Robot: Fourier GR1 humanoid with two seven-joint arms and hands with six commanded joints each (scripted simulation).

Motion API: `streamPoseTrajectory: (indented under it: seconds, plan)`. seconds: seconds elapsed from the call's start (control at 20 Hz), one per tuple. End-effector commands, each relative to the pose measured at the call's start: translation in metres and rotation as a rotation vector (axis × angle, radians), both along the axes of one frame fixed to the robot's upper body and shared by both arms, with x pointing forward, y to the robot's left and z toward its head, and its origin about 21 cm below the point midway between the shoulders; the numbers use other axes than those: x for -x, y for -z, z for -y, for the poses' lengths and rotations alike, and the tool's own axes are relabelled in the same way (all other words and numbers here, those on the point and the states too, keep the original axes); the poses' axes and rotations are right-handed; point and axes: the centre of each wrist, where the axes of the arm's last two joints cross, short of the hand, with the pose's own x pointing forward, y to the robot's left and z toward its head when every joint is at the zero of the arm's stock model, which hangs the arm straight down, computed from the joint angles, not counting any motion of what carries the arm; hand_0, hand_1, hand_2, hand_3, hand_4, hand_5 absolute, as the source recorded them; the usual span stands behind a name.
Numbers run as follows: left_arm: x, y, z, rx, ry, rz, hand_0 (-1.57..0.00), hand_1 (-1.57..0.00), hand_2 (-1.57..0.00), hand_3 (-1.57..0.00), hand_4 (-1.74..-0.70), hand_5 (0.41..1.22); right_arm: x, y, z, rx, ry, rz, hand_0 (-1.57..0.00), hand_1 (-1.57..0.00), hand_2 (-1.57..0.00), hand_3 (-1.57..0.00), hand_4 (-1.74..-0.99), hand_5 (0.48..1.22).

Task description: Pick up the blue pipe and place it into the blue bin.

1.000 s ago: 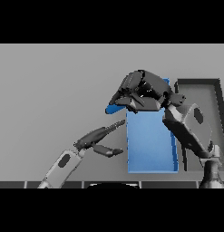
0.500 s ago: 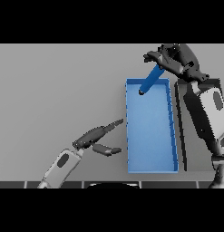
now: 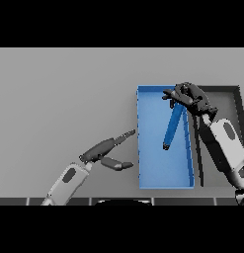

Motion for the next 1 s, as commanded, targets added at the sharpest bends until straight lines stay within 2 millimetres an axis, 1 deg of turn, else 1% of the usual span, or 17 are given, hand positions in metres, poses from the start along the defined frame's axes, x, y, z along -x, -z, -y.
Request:
streamPoseTrajectory:
  seconds: [0.0, 0.05, 0.15, 0.2, 0.25, 0.3, 0.35, 0.4, 0.45, 0.5, 0.6, 0.65, 0.7, 0.8, 0.9, 0.95]
  plan:
    - [0.001, -0.001, 0.000, 0.009, 0.003, 0.007, 0.00, 0.00, 0.00, 0.00, -0.88, 0.463, 0.004, 0.011, 0.005, 0.013, 0.007, -0.033, -1.57, -1.57, -1.57, -1.57, -1.694, 1.124]
    - [0.001, 0.000, -0.001, 0.002, -0.003, -0.002, 0.00, 0.00, 0.00, 0.00, -0.88, 0.464, 0.008, 0.025, 0.006, 0.033, 0.005, -0.075, -1.57, -1.57, -1.57, -1.57, -1.655, 1.124]
    - [-0.003, -0.002, -0.001, -0.006, -0.017, -0.005, 0.00, 0.00, 0.00, 0.00, -0.88, 0.460, 0.014, 0.044, 0.008, 0.069, -0.001, -0.109, -1.57, -1.57, -1.57, -1.57, -1.591, 1.114]
    - [-0.002, -0.002, 0.000, -0.006, -0.008, -0.001, 0.00, 0.00, 0.00, 0.00, -0.89, 0.457, 0.016, 0.047, 0.007, 0.075, 0.007, -0.091, -1.57, -1.57, -1.57, -1.33, -1.599, 1.110]
    - [-0.002, -0.003, 0.001, -0.002, -0.009, -0.001, 0.00, 0.00, 0.00, 0.00, -0.89, 0.455, 0.015, 0.050, 0.007, 0.079, 0.026, -0.098, -1.56, -1.46, -1.39, -1.12, -1.547, 1.133]
    - [-0.004, -0.004, 0.001, -0.003, -0.010, 0.000, 0.00, 0.00, 0.00, 0.00, -0.89, 0.453, 0.015, 0.051, 0.004, 0.071, 0.034, -0.112, -1.31, -1.17, -1.11, -0.90, -1.503, 1.150]
    - [0.000, -0.002, 0.003, -0.006, -0.006, -0.012, 0.00, 0.00, 0.00, 0.00, -0.89, 0.454, 0.015, 0.057, 0.002, 0.085, 0.030, -0.155, -1.04, -0.93, -0.89, -0.72, -1.455, 1.164]
    - [0.000, 0.000, -0.003, -0.003, -0.012, -0.005, 0.00, 0.00, 0.00, 0.00, -0.89, 0.453, 0.014, 0.060, 0.006, 0.099, 0.044, -0.169, -0.84, -0.75, -0.71, -0.57, -1.392, 1.176]
    - [0.001, 0.002, 0.000, -0.003, -0.009, -0.006, 0.00, 0.00, 0.00, 0.00, -0.89, 0.454, 0.013, 0.064, 0.004, 0.094, 0.048, -0.172, -0.67, -0.60, -0.57, -0.46, -1.338, 1.157]
    - [0.000, 0.001, 0.001, -0.008, -0.011, -0.010, 0.00, 0.00, 0.00, 0.00, -0.89, 0.453, 0.012, 0.062, 0.001, 0.136, -0.004, -0.172, -0.53, -0.48, -0.46, -0.37, -1.285, 1.141]
    - [0.001, 0.002, 0.001, -0.009, -0.012, -0.021, 0.00, 0.00, 0.00, 0.00, -0.89, 0.452, 0.011, 0.064, 0.000, 0.215, -0.048, -0.127, -0.34, -0.31, -0.29, -0.23, -1.208, 1.028]
    - [-0.001, -0.001, 0.002, 0.000, -0.003, -0.013, 0.00, 0.00, 0.00, 0.00, -0.89, 0.454, 0.011, 0.064, -0.001, 0.269, -0.072, -0.088, -0.27, -0.24, -0.23, -0.19, -1.179, 0.975]
    - [0.000, 0.000, 0.003, 0.004, 0.003, -0.013, 0.00, 0.00, 0.00, 0.00, -0.89, 0.453, 0.010, 0.066, 0.000, 0.303, -0.091, -0.052, -0.22, -0.19, -0.19, -0.15, -1.165, 0.924]
    - [-0.001, 0.001, -0.001, -0.005, -0.013, -0.012, 0.00, 0.00, 0.00, 0.00, -0.90, 0.450, 0.008, 0.070, 0.000, 0.336, -0.125, 0.019, -0.14, -0.12, -0.12, -0.10, -1.131, 0.857]
    - [-0.002, 0.001, 0.001, -0.010, -0.012, -0.019, 0.00, 0.00, 0.00, 0.00, -0.90, 0.453, 0.007, 0.073, -0.001, 0.345, -0.132, 0.046, -0.09, -0.08, -0.08, -0.06, -1.126, 0.794]
    - [0.000, 0.003, 0.001, 0.000, -0.005, -0.016, 0.00, 0.00, 0.00, 0.00, -0.91, 0.455, 0.006, 0.076, -0.002, 0.335, -0.117, 0.046, -0.07, -0.06, -0.06, -0.05, -1.125, 0.764]
